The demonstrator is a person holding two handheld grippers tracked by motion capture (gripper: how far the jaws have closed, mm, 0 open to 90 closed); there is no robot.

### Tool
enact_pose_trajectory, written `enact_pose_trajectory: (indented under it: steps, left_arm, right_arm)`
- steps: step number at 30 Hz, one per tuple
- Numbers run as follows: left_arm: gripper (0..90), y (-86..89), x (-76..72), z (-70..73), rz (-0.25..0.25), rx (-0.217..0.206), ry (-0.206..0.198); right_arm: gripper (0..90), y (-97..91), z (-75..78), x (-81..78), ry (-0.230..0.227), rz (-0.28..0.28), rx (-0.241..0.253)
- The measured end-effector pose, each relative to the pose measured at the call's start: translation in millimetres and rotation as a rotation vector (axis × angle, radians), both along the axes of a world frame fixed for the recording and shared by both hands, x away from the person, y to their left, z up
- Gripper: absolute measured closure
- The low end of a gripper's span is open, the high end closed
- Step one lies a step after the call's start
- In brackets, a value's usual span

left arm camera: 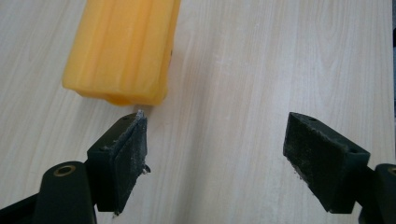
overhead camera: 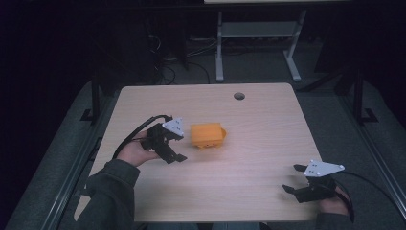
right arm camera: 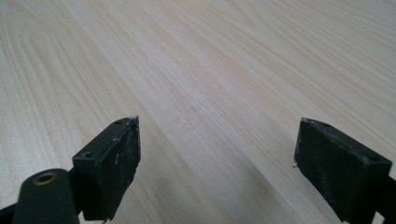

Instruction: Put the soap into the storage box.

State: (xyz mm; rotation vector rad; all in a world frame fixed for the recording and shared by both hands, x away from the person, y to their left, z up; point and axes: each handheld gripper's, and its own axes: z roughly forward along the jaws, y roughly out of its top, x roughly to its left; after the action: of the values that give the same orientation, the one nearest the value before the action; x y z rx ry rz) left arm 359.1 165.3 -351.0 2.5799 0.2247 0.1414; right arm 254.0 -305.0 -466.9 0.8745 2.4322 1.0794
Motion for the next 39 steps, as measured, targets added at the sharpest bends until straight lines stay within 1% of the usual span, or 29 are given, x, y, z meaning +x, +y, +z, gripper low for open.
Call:
enact_pose_trajectory:
  steps: [4, 5, 6, 8, 9, 11, 14, 15, 20, 24, 26, 28, 29, 30, 31, 32, 33, 36, 39]
  left_arm:
    - [21.2, 4.3, -3.6, -3.7, 0.013, -0.013, 0.001]
    - [21.1, 5.5, -4.5, -4.4, 0.016, -0.012, 0.001]
    - [20.9, 6.8, -5.1, -4.2, 0.011, 0.002, 0.001]
    - [20.9, 9.1, -7.9, -5.8, 0.024, -0.015, -0.003]
    - [20.9, 10.7, -8.6, -5.7, 0.02, -0.013, -0.006]
    - [20.9, 12.9, -11.2, -7.2, 0.03, -0.024, -0.005]
    - [20.9, 15.8, -13.2, -9.5, 0.029, -0.014, -0.005]
    - [20.9, 16.5, -13.9, -10.2, 0.031, -0.013, 0.001]
    - [20.8, 19.0, -18.1, -14.5, 0.037, -0.025, 0.004]
    - [20.8, 21.5, -24.3, -19.9, 0.033, -0.014, 0.004]
    - [20.8, 23.0, -26.8, -22.5, 0.04, -0.025, 0.007]
    - [20.9, 25.0, -28.9, -24.4, 0.033, -0.005, -0.003]
    - [22.0, 26.0, -29.9, -25.8, 0.036, -0.007, 0.005]
    - [23.2, 27.1, -30.7, -27.0, 0.039, -0.006, 0.004]
    - [22.8, 28.3, -31.7, -28.3, 0.048, -0.009, 0.006]
    - [22.0, 30.2, -31.9, -28.7, 0.045, -0.004, 0.005]
    - [21.8, 31.6, -32.6, -30.1, 0.052, -0.01, 0.008]
    - [21.7, 35.9, -34.5, -33.1, 0.061, -0.009, 0.013]
    - [21.5, 39.0, -37.0, -35.8, 0.062, -0.004, 0.012]
  right_arm:
    - [14.0, -0.1, -0.2, -0.1, 0.001, -0.005, -0.001]
    - [14.0, -0.1, -0.2, -0.1, 0.002, -0.005, -0.001]
    - [14.0, -0.2, -0.3, -0.2, 0.003, -0.008, -0.001]
    - [14.0, -0.3, -0.5, -0.3, 0.006, -0.011, -0.002]
    - [14.0, -0.5, -0.6, -0.3, 0.005, -0.013, -0.003]
    - [14.0, -0.7, -0.7, -0.2, 0.005, -0.014, -0.003]
    - [14.0, -0.5, -0.9, 0.0, 0.006, -0.018, -0.003]
    - [14.0, -0.3, -0.9, -0.1, 0.008, -0.02, -0.001]
    - [14.0, 0.0, -0.8, -0.1, 0.008, -0.022, -0.004]
    - [14.0, 0.1, -0.6, -0.4, 0.006, -0.02, -0.008]
    - [14.0, 0.3, -0.6, -0.4, 0.005, -0.019, -0.011]
    - [14.0, 0.7, -0.7, -0.4, 0.005, -0.018, -0.013]
    - [14.0, 1.2, -0.9, -0.5, 0.008, -0.019, -0.008]
    - [14.0, 1.4, -1.1, -0.5, 0.007, -0.019, -0.009]
    - [14.0, 1.6, -1.1, -0.6, 0.009, -0.022, -0.01]
    - [14.0, 1.4, -1.2, -0.5, 0.009, -0.02, -0.012]
    - [14.0, 1.3, -1.3, -0.7, 0.012, -0.022, -0.01]
    - [14.0, 0.5, -1.9, -0.6, 0.015, -0.026, -0.01]
    - [14.0, 0.3, -2.2, -0.8, 0.017, -0.029, -0.008]
